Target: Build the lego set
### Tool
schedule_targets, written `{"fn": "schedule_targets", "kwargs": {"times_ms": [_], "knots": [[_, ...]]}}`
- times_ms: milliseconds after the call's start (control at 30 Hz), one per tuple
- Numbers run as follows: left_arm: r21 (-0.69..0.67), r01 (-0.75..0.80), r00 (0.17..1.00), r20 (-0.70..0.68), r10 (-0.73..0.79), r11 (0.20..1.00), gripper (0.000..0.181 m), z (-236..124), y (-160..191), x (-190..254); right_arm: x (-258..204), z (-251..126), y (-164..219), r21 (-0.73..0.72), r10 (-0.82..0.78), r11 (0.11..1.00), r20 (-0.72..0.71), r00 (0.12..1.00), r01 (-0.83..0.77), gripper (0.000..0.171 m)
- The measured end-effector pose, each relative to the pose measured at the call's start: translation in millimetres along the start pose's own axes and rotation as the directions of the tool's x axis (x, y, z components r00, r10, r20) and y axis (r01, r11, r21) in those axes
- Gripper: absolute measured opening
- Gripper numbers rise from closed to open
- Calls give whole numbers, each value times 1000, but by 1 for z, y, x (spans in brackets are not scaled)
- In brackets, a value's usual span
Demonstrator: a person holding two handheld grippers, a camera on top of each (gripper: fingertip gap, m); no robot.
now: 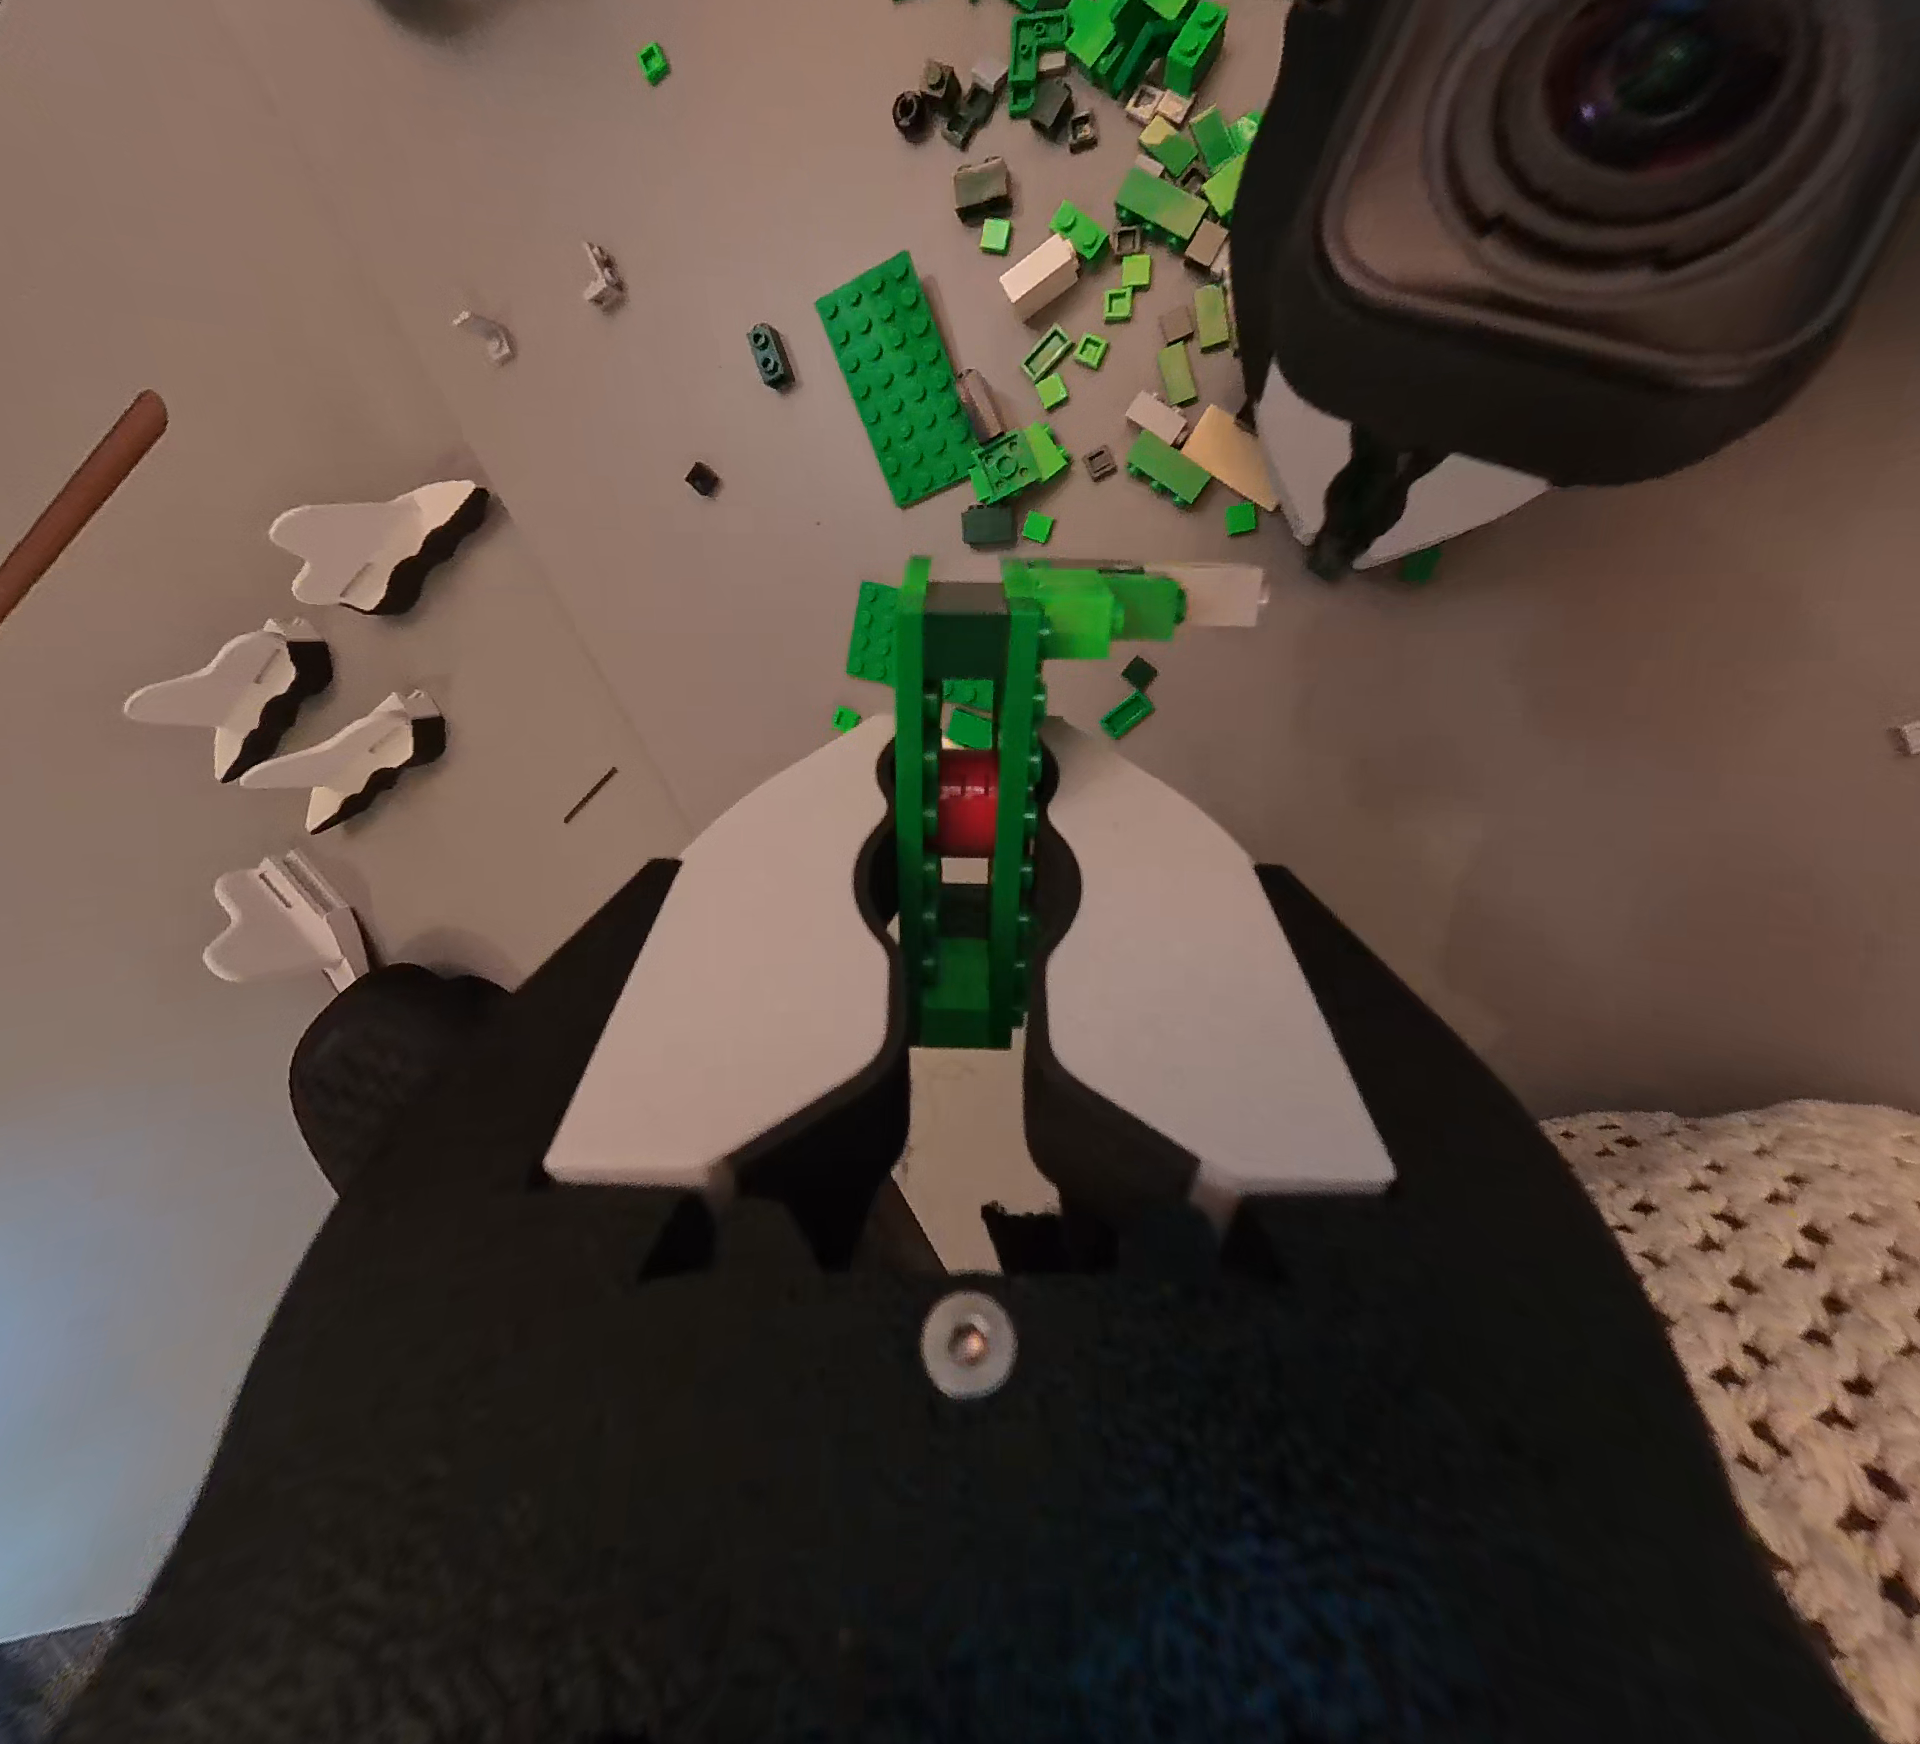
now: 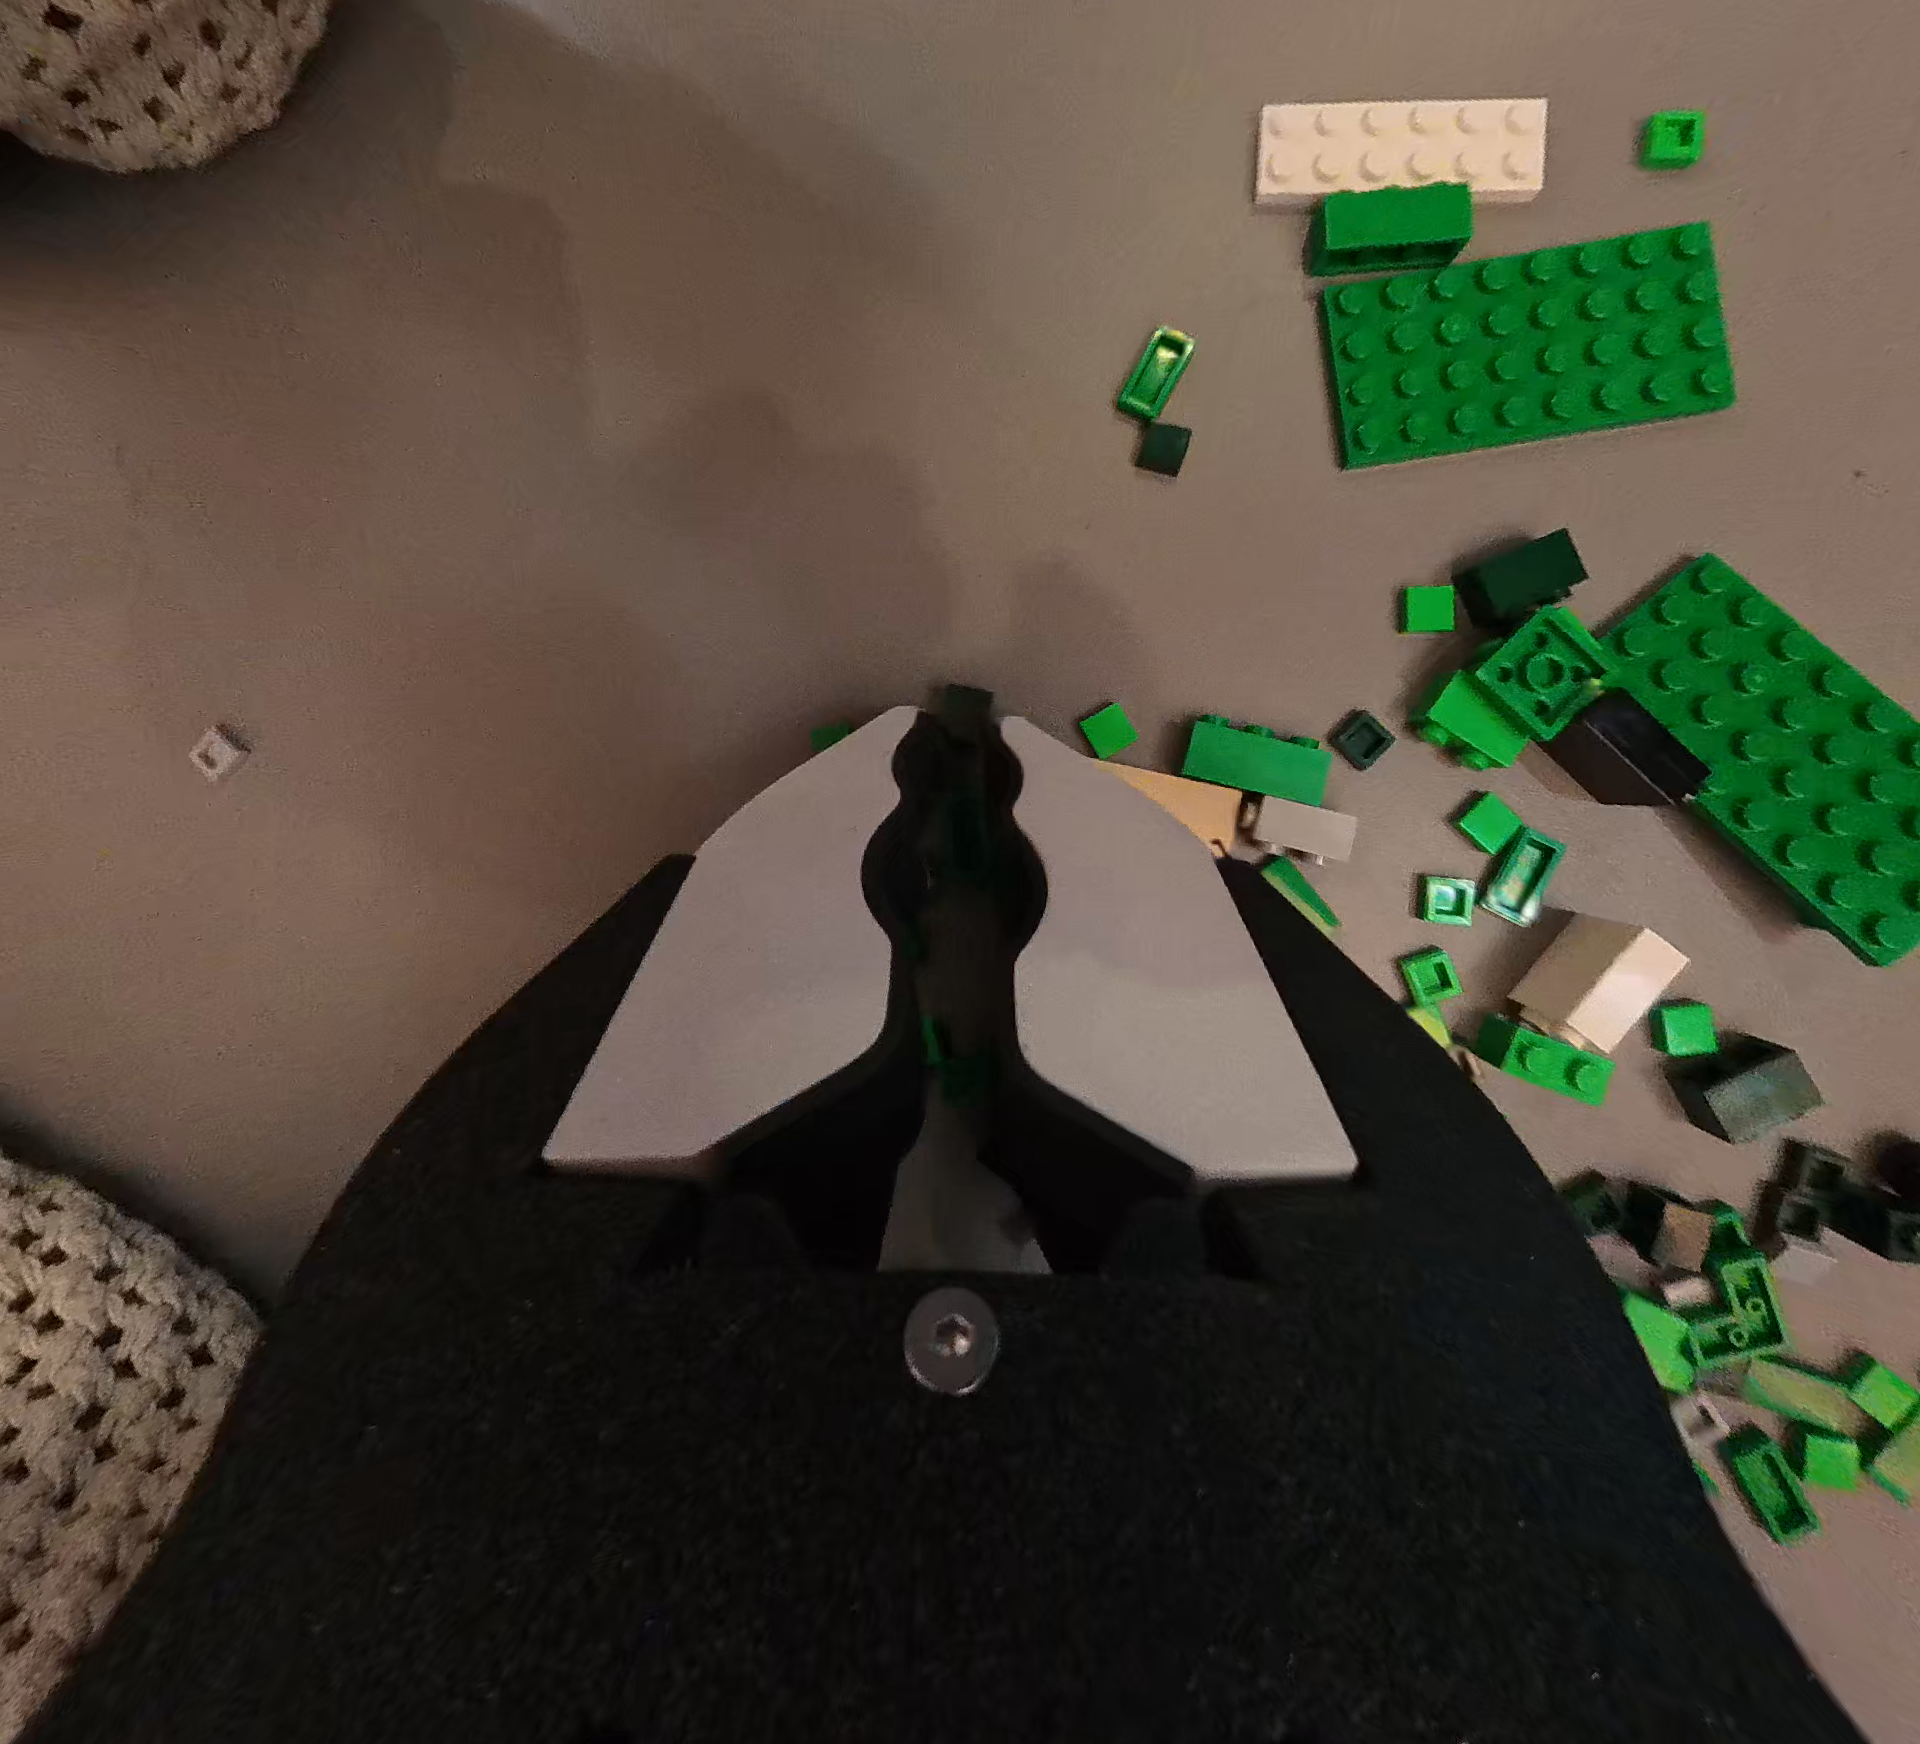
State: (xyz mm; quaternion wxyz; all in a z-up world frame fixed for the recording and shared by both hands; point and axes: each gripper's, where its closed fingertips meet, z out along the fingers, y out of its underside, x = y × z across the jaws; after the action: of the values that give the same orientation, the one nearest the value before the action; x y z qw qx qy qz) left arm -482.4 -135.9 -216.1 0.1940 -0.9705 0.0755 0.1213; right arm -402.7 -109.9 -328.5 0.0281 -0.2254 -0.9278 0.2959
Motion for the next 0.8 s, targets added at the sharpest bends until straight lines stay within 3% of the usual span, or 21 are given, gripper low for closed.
{"fn": "schedule_targets", "kwargs": {"times_ms": [67,167,300,367,500,633,800], "knots": [[13,-5,1000,-10,5,1000,20,0,-3,2,4,-14,-3,15,32,999,-37,999,-31,8],[31,-33,999,-24,34,999,20,2,-13,7,10,-64,-11,90,110,991,-184,977,-95,7],[44,-41,994,-102,45,998,19,12,-36,24,2,-145,-18,313,342,924,-408,846,-222,8],[81,-55,980,-188,70,995,19,20,-55,42,-17,-168,-19,414,408,883,-446,797,-220,8],[159,-167,907,-362,215,973,20,37,-97,97,-57,-201,11,466,504,854,-628,593,-232,8],[197,-326,834,-401,379,925,20,54,-132,167,-122,-221,50,571,610,790,-702,368,-223,8],[201,-599,655,-434,619,775,19,66,-127,284,-218,-211,113,556,612,770,-782,115,-311,7]]}}
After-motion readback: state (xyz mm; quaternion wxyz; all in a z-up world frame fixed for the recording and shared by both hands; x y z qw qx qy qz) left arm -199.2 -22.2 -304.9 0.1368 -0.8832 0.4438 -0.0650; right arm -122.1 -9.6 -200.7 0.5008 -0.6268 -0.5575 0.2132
